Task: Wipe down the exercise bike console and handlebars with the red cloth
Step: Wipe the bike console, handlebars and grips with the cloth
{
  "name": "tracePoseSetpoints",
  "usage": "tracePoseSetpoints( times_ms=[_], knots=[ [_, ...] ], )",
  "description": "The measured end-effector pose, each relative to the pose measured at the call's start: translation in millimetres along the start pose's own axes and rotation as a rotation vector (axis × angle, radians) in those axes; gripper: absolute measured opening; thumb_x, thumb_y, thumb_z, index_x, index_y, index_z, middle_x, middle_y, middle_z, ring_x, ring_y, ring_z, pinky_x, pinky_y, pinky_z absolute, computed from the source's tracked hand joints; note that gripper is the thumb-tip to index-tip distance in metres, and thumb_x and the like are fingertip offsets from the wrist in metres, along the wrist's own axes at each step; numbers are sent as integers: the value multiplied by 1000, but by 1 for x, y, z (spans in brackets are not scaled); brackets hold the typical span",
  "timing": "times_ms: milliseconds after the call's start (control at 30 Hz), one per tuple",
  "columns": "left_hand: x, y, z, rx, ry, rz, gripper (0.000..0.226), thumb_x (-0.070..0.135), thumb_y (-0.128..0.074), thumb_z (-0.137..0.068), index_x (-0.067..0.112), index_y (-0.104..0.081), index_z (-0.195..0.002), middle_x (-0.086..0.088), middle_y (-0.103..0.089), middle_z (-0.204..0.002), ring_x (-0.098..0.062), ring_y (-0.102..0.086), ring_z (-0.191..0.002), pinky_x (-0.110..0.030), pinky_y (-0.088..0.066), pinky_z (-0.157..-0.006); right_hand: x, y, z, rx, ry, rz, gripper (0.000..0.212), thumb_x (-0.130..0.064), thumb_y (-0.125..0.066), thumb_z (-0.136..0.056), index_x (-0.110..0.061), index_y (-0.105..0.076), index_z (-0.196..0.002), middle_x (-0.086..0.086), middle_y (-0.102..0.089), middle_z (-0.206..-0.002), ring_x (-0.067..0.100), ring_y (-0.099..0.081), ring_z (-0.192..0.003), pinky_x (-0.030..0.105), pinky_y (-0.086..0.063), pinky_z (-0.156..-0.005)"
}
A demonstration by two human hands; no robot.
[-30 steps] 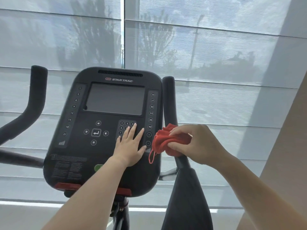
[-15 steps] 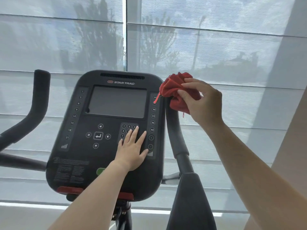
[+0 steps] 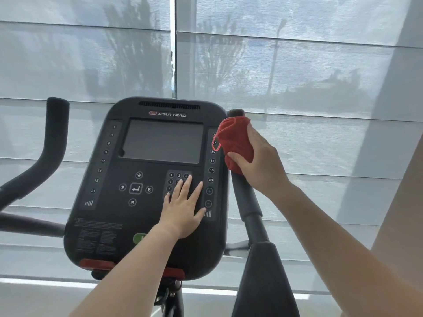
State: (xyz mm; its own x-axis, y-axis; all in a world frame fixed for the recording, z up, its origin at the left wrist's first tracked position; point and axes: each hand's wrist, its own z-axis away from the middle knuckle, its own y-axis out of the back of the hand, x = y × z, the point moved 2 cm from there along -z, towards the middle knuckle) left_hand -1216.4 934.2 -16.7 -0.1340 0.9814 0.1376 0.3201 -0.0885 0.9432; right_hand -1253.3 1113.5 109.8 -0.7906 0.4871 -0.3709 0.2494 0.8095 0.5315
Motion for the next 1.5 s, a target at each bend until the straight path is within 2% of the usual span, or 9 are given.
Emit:
tracePoseSetpoints(
  times_ms=[200, 300, 400, 567, 767, 933, 1067, 1300, 1500],
  knots=[
    [0, 0, 1, 0, 1, 4, 68, 49, -33, -96, 33, 5, -150, 4, 21, -157, -19, 16, -145, -45, -6, -118, 1, -5, 5, -32, 13, 36, 75, -26, -64, -86, -10, -22, -146, 3, -34, -149, 18, -37, -131, 5, -18, -95],
    [1, 0, 1, 1, 1, -6, 68, 49, -33, -96, 33, 5, -150, 4, 21, -157, -19, 15, -145, -45, -6, -118, 7, 3, 16, -59, -9, 24, 64, -26, -66, -84, -15, -37, -141, -2, -59, -121, 16, -54, -107, 9, -32, -83],
    [1, 0, 1, 2, 3, -8, 68, 49, -33, -96, 33, 5, -150, 4, 21, -157, -18, 15, -145, -45, -6, -117, 8, 15, 12, -6, -57, -22, 46, -18, -66, -83, -16, -53, -128, -6, -62, -91, 16, -59, -89, 5, -33, -71],
    [1, 1, 2, -3, 5, 11, 68, 49, -34, -96, 33, 4, -150, 5, 20, -157, -18, 15, -145, -45, -7, -117, 1, 1, 20, -73, -30, -31, 63, -23, -63, -87, -12, -34, -142, -2, -52, -133, 15, -48, -118, 7, -29, -92],
    [1, 1, 2, -3, 9, 15, 68, 49, -34, -96, 33, 3, -150, 5, 19, -157, -18, 15, -145, -45, -7, -117, 10, 24, 23, -102, -75, 44, 32, -20, -64, -85, -19, -63, -116, 3, -70, -89, 21, -61, -87, 14, -33, -70],
    [2, 2, 2, -11, 8, 28, 67, 49, -34, -96, 33, 3, -150, 5, 20, -157, -18, 15, -145, -46, -7, -117, -7, 45, -8, 158, -10, -27, 38, -15, -67, -82, -20, -63, -120, 0, -70, -103, 4, -54, -87, -4, -30, -75],
    [1, 3, 2, -17, 7, 35, 67, 49, -33, -97, 33, 4, -150, 5, 21, -157, -17, 16, -145, -46, -7, -117, -20, 39, -43, 154, 86, 5, 43, -11, -63, -84, -13, -57, -126, 1, -63, -121, 16, -56, -110, -7, -22, -83],
    [1, 2, 1, -25, 6, 22, 67, 49, -32, -97, 34, 5, -150, 5, 22, -156, -18, 17, -145, -47, -6, -117, -13, 4, -33, 45, 47, 76, 56, -22, -50, -93, -15, -29, -145, -1, -39, -145, 18, -42, -125, 16, -28, -94],
    [1, 0, 1, -20, 8, 14, 68, 50, -32, -96, 34, 7, -150, 5, 23, -156, -19, 17, -145, -48, -6, -118, -1, 15, -10, 0, 25, 20, 45, -12, -55, -90, -14, -47, -134, 5, -66, -109, 23, -58, -101, 9, -28, -75]
  ],
)
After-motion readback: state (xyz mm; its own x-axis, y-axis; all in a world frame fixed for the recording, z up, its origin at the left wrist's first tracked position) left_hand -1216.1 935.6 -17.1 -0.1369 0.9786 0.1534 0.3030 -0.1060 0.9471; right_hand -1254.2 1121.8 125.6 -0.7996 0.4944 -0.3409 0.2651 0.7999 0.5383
